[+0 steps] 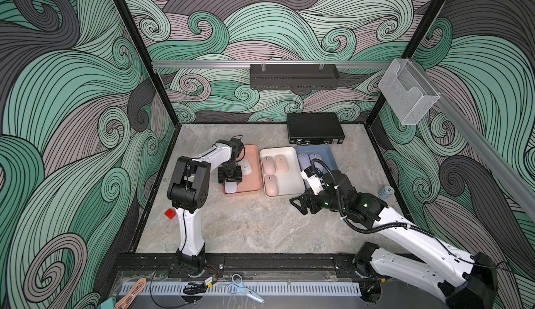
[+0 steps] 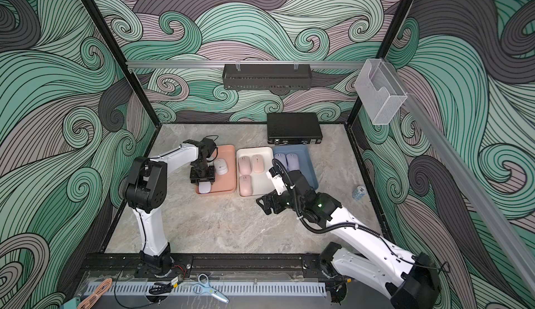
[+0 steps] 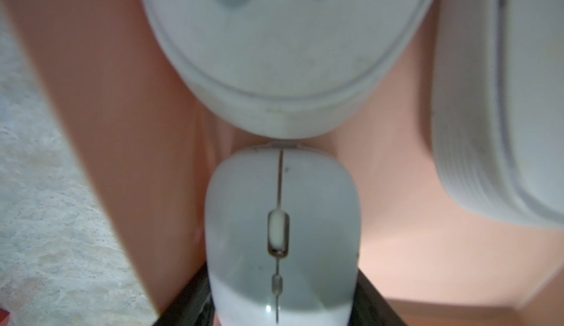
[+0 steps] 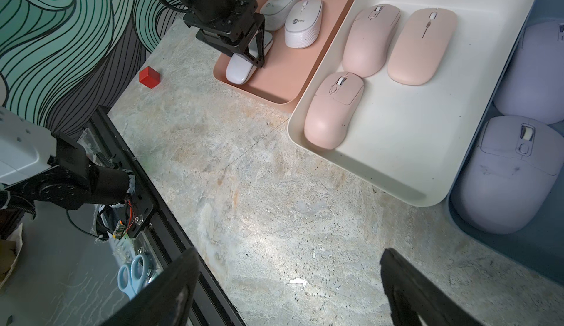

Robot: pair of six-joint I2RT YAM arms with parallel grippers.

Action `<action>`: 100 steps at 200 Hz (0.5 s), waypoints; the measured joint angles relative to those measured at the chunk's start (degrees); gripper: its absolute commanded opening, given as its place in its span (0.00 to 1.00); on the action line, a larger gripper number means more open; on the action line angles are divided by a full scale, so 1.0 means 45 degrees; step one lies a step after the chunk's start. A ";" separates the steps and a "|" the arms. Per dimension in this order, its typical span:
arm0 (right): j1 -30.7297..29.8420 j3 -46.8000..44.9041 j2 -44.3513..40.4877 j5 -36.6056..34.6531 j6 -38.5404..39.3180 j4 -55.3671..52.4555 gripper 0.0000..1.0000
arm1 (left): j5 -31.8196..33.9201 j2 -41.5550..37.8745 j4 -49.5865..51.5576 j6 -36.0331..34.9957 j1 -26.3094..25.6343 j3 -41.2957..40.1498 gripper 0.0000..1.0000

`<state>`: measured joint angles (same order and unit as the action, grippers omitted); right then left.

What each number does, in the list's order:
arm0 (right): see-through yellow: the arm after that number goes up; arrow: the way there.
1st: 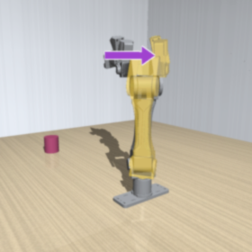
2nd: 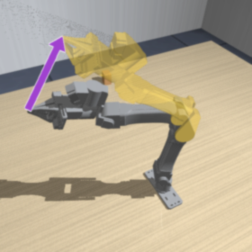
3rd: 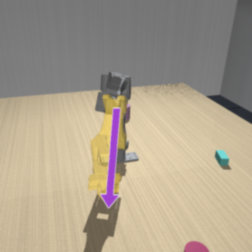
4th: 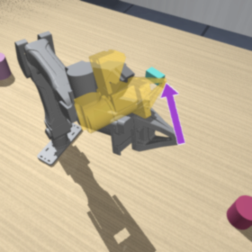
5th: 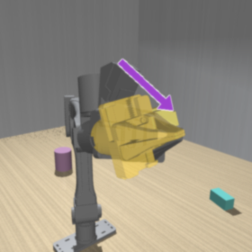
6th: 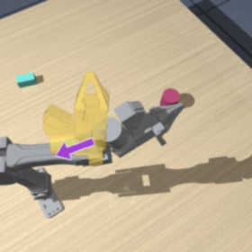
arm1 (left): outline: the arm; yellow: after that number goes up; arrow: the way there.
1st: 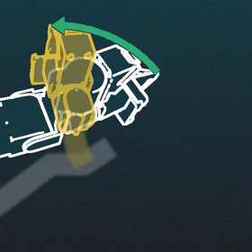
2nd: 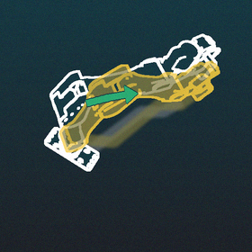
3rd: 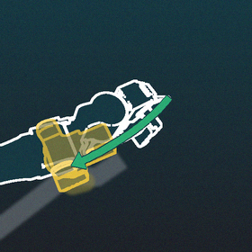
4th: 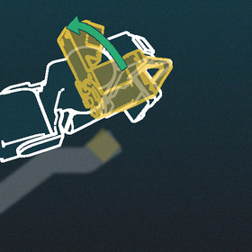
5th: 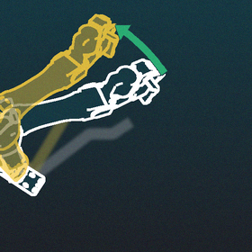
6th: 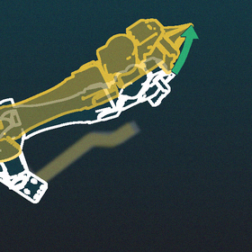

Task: Place the mice by color into the storage box
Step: Place the mouse in the storage box.

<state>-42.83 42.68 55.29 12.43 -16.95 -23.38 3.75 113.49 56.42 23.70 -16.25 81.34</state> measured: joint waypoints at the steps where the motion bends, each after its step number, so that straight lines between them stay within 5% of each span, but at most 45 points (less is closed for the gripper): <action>1: 0.0000 0.0000 0.0000 0.0000 0.0000 0.0000 0.92 | -0.0019 0.0000 0.0010 -0.0005 0.0000 0.0019 0.66; 60: 0.0000 0.0000 0.0005 -0.0117 -0.0010 -0.0112 0.93 | -0.0661 -0.1360 0.0423 -0.0034 -0.0015 0.0704 0.74; 100: 0.0000 0.0189 -0.0053 -0.0364 -0.0160 -0.0583 0.99 | -0.0724 -0.3730 0.0427 -0.0131 -0.0063 0.0593 0.98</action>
<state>-42.83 43.53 55.05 10.79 -17.67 -26.00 0.49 96.71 58.35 23.11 -16.53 84.01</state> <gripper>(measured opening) 0.969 0.926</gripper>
